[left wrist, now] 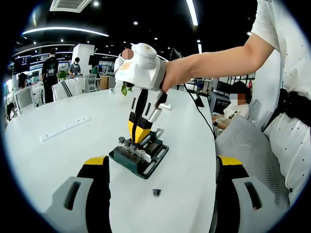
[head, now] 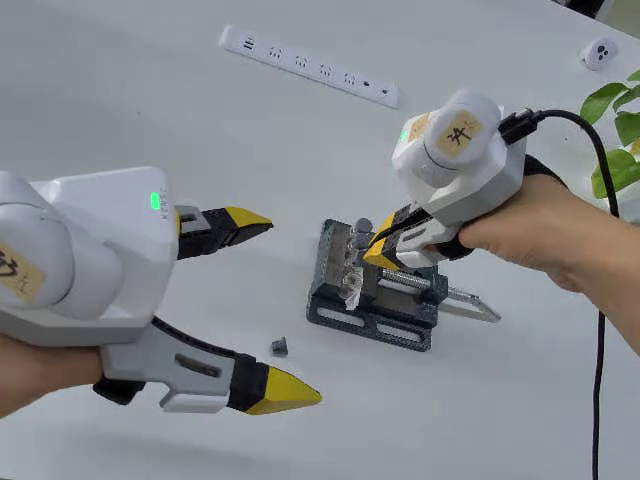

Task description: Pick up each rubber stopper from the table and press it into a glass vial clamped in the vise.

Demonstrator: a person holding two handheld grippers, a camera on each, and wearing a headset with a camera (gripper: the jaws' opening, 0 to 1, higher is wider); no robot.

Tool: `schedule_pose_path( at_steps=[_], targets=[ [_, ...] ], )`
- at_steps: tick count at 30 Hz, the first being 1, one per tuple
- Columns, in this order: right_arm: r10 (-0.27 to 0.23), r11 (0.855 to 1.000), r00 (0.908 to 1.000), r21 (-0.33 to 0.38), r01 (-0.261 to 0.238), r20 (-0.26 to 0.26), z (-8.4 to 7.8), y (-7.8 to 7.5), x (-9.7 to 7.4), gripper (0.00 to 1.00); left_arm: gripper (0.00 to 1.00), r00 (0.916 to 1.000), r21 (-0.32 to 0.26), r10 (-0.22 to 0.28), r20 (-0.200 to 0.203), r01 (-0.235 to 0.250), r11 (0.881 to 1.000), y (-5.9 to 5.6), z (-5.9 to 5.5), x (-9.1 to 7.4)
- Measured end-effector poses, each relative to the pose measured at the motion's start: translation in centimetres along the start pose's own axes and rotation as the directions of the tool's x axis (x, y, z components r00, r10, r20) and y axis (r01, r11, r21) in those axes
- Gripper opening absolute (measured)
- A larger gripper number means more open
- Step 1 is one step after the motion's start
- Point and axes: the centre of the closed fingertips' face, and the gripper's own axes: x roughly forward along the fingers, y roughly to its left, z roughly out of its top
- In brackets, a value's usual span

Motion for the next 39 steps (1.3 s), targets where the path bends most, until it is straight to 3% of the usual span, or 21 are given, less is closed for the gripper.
schedule_pose_path(
  at_steps=[22, 39],
  targets=[
    [0.011, 1.0, 0.9999, -0.001, -0.011, -0.007, 0.12, 0.3, 0.55, 0.0, 0.89, 1.0, -0.005, 0.0, -0.001, 0.0, 1.0, 0.1, -0.19, -0.11],
    [0.006, 0.999, 0.998, -0.047, -0.009, -0.063, 0.15, 0.3, 0.75, 0.0, 0.88, 1.0, -0.004, -0.001, 0.01, 0.002, 1.0, 0.2, 0.1, 0.03]
  ],
)
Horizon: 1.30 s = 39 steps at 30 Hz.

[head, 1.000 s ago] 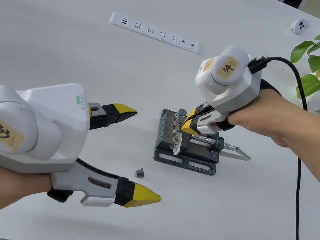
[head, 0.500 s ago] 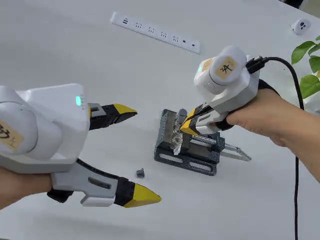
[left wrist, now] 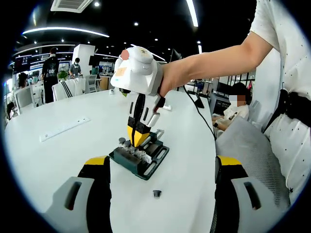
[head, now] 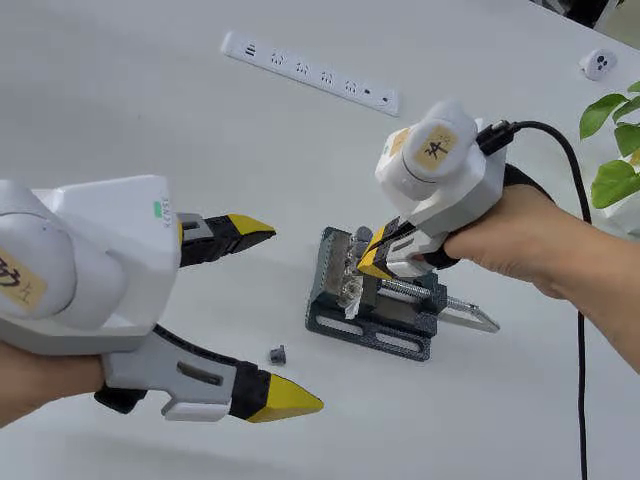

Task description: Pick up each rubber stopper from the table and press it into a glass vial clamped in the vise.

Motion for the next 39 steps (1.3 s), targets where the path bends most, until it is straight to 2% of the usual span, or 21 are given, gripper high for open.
schedule_pose_path(
  at_steps=[8, 21, 39],
  targets=[
    [0.007, 1.0, 0.9994, -0.009, -0.007, -0.034, 0.0, 0.01, -0.01, 0.0, 0.88, 1.0, 0.002, 0.003, 0.004, -0.003, 1.0, 0.17, 0.01, 0.02],
    [0.009, 1.0, 0.9988, 0.011, -0.009, -0.047, 0.03, -0.03, 0.16, 0.0, 0.88, 0.9999, -0.001, 0.004, 0.01, -0.004, 1.0, 0.18, 0.11, 0.1],
    [-0.006, 1.0, 0.9973, -0.004, 0.006, -0.073, 0.06, 0.03, 0.27, 0.0, 0.87, 0.9999, -0.002, 0.006, 0.016, -0.006, 1.0, 0.36, 0.26, 0.17]
  ],
)
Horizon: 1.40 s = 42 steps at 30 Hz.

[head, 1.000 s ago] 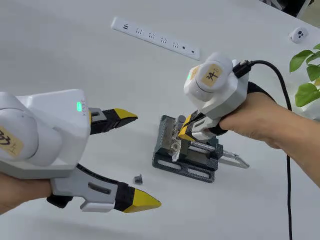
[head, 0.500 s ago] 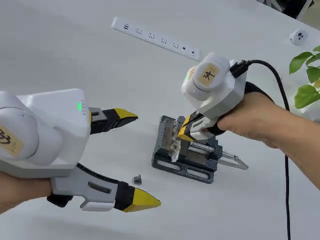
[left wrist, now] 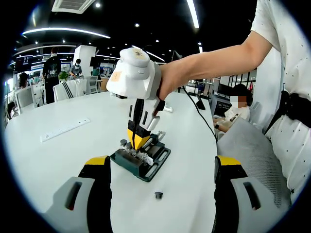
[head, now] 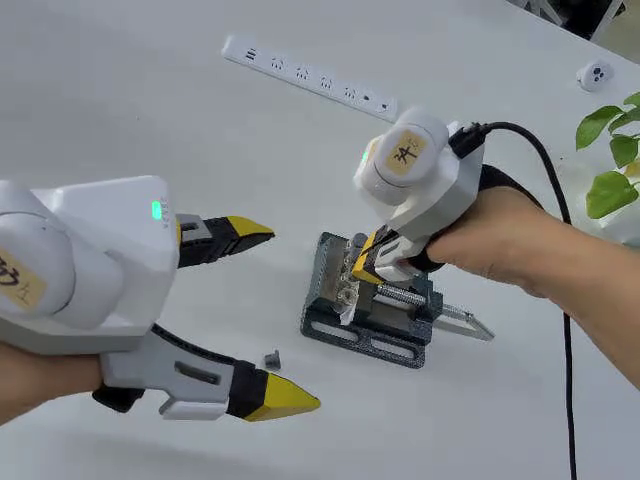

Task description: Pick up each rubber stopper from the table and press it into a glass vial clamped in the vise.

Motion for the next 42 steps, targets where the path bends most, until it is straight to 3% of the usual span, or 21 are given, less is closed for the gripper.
schedule_pose_path(
  at_steps=[11, 13, 14, 16, 18, 24, 42],
  targets=[
    [-0.009, 1.0, 0.9999, 0.011, 0.009, -0.013, -0.07, 0.31, -0.23, 0.0, 0.87, 0.9999, 0.0, 0.009, -0.005, -0.009, 1.0, 0.18, -0.11, -0.41],
    [0.0, 0.999, 0.9999, 0.032, 0.0, 0.011, -0.09, 0.28, -0.36, 0.0, 0.87, 0.9999, 0.0, 0.013, -0.005, -0.013, 1.0, 0.25, -0.07, -0.57],
    [0.011, 0.997, 0.9989, 0.076, -0.014, 0.045, 0.15, 0.06, -0.3, 0.0, 0.87, 0.9999, 0.0, 0.015, -0.003, -0.015, 1.0, 0.27, -0.01, -0.67],
    [0.015, 0.999, 0.9972, 0.046, -0.018, 0.073, 0.04, -0.23, -0.3, 0.0, 0.87, 0.9998, -0.002, 0.018, -0.003, -0.018, 1.0, 0.31, -0.03, -0.74],
    [0.015, 0.996, 0.9948, 0.086, -0.023, 0.101, 0.07, -0.21, -0.3, 0.0, 0.87, 0.9998, 0.001, 0.019, -0.005, -0.019, 1.0, 0.3, -0.08, -0.76],
    [0.007, 0.996, 0.9903, 0.089, -0.019, 0.139, 0.08, -0.22, -0.19, 0.0, 0.87, 0.9999, 0.0, 0.014, -0.009, -0.014, 1.0, 0.11, -0.19, -0.69],
    [0.011, 0.998, 0.9935, 0.065, -0.019, 0.113, -0.26, -0.02, -0.09, 0.0, 0.86, 0.9999, -0.006, 0.009, -0.014, -0.009, 1.0, 0.02, -0.43, -0.53]
  ],
)
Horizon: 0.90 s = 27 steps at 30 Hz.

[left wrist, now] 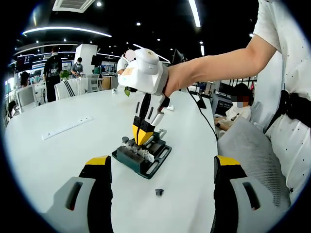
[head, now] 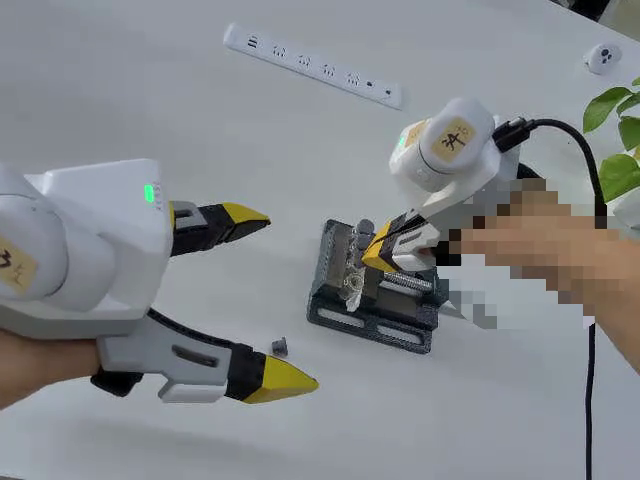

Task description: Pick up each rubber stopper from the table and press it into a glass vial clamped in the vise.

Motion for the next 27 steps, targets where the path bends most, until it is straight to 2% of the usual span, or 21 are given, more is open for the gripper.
schedule_pose_path(
  at_steps=[5, 7, 11, 16, 20, 27],
  targets=[
    [0.002, 1.0, 0.9999, 0.008, -0.002, -0.01, -0.03, -0.08, 0.09, 0.0, 0.86, 1.0, 0.001, 0.0, 0.002, 0.0, 1.0, 0.04, 0.11, 0.08],
    [-0.008, 1.0, 0.9997, -0.017, 0.007, -0.023, -0.06, 0.06, 0.17, 0.0, 0.86, 1.0, 0.001, 0.0, 0.004, 0.0, 1.0, 0.07, 0.19, 0.12],
    [-0.015, 1.0, 0.9992, -0.02, 0.015, -0.036, -0.06, 0.24, 0.14, 0.0, 0.86, 1.0, 0.001, -0.002, 0.002, 0.002, 1.0, 0.13, 0.13, 0.22],
    [0.005, 1.0, 0.9994, 0.02, -0.004, -0.035, -0.05, -0.14, 0.19, 0.0, 0.86, 0.9999, 0.001, -0.01, 0.003, 0.01, 1.0, 0.02, 0.13, 0.52],
    [-0.007, 1.0, 0.9973, -0.029, 0.005, -0.073, -0.13, 0.19, 0.38, 0.0, 0.86, 0.9998, 0.005, -0.019, 0.003, 0.019, 1.0, -0.2, 0.35, 0.89],
    [-0.016, 0.999, 0.9962, -0.032, 0.014, -0.085, -0.15, 0.06, 0.25, 0.0, 0.86, 0.9998, 0.017, -0.022, -0.001, 0.022, 1.0, -0.27, 0.7, 0.85]
  ],
)
